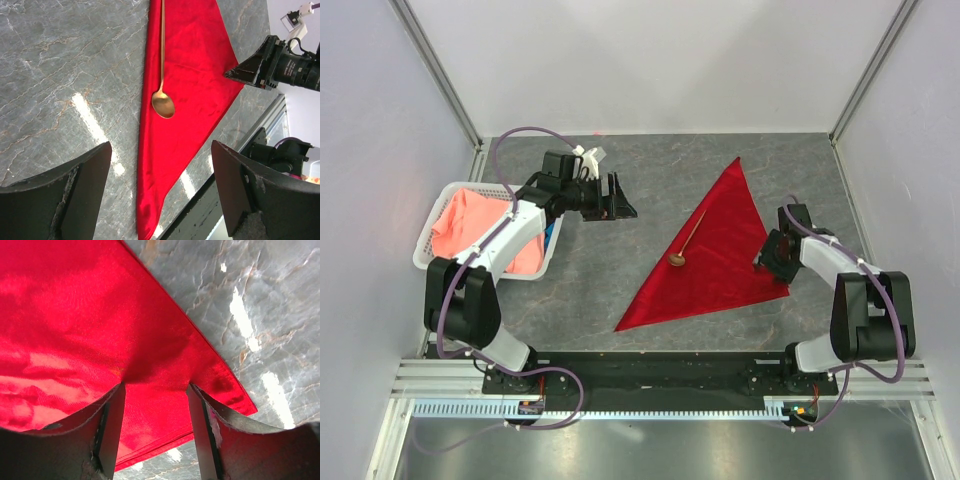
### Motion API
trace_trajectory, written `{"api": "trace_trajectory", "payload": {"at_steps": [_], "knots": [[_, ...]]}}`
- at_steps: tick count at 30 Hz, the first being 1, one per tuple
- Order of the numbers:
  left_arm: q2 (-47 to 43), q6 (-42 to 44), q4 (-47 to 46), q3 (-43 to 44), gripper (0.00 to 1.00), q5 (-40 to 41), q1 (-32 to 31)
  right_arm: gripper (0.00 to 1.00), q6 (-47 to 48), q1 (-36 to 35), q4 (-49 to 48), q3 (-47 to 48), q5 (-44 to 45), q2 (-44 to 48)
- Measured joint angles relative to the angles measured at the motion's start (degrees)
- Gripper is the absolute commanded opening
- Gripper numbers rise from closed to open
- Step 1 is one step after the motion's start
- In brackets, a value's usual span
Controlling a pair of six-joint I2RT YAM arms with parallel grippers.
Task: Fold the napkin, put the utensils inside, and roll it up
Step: Fold the napkin
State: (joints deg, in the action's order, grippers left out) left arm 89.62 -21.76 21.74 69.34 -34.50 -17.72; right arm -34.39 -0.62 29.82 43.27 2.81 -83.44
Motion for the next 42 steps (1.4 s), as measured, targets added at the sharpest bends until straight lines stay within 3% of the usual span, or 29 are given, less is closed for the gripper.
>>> {"api": "trace_trajectory", "payload": {"at_steps": [8,18,27,36,42], "knots": [[-0.7,0.2,0.6,0.0,0.88,1.4,0.0,0.62,3.3,2.8,0.2,7.5,-0.4,-8.4],[-4.6,0.4,1.9,-1.7,0.88,2.9,0.0,0.62,10.9,3.4,-1.0,28.6,5.0,-26.1],[-10.3,0.2,2.6,-7.5,0.90,4.3,0.0,0.62,16.9,3.4,-4.3,43.0,6.0,-36.7],[-13.3,0.2,3.7,-8.1,0.93,5.5,0.5,0.63,19.2,1.1,-3.2,48.0,2.2,-37.3],[-13.2,0.4,5.9,-6.7,0.93,5.9,1.7,0.64,15.6,-6.9,-3.4,43.7,3.3,-27.1]]}}
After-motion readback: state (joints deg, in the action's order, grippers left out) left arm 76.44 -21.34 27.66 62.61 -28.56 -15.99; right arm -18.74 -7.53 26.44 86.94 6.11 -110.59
